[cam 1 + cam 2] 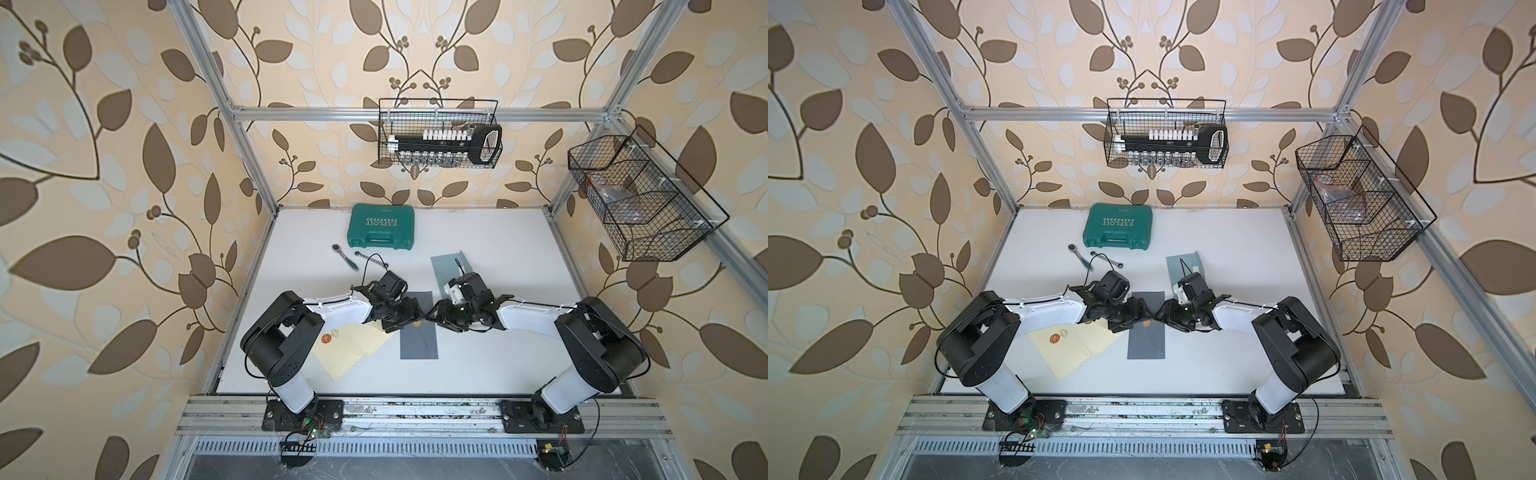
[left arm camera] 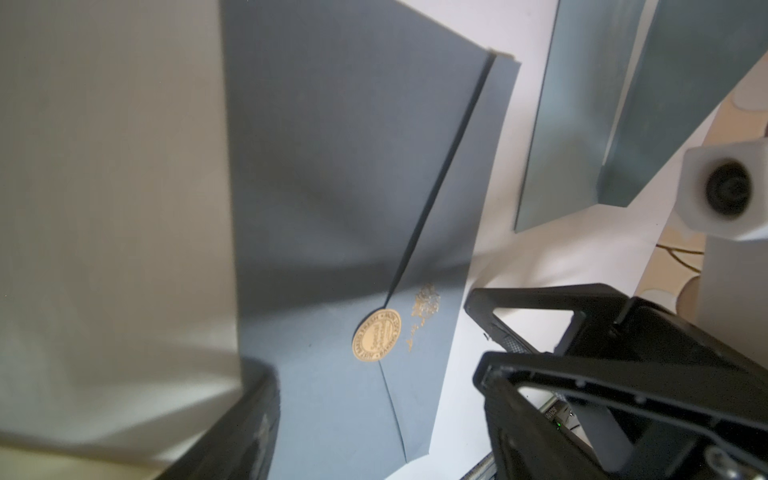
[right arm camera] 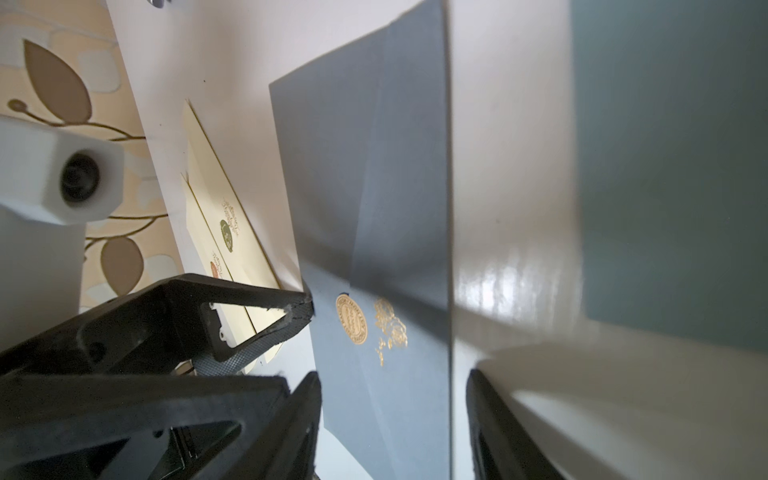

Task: Open the envelope
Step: Pick up the envelope from the center of the board.

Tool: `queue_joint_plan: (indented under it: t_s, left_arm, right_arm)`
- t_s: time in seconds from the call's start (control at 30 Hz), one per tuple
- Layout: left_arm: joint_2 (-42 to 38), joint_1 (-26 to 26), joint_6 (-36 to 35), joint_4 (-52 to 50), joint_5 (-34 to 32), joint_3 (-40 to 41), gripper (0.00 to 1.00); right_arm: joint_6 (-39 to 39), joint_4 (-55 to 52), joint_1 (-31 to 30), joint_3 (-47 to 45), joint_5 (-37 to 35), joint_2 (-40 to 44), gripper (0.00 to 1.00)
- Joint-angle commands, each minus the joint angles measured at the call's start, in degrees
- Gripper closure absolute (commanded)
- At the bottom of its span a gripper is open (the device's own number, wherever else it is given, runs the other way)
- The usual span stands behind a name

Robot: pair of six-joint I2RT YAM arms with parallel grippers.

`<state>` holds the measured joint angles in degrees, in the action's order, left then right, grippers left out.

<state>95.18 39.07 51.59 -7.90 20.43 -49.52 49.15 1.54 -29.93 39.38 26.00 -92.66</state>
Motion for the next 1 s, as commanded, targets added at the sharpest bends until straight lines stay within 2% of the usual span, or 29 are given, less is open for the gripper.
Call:
queue_joint_plan:
  t_s: [0.0, 0.5, 0.97]
  left_arm:
    - [1.2, 0.4, 0.0, -1.7, -1.8, -0.3, 0.24]
    - [1.2, 0.4, 0.2, -3.1, -3.1, -0.4, 0.33]
    - [1.2, 0.7, -0.5, -3.7, -2.9, -1.2, 0.34]
  right_arm:
    - [1.8, 1.0, 0.8, -1.7, 0.2, -1.0, 0.45]
    - [2.6, 4.9, 1.1, -1.8, 3.2, -3.4, 0.45]
    - [4.6, 11.9, 1.2, -3.9, 5.9, -2.4, 0.45]
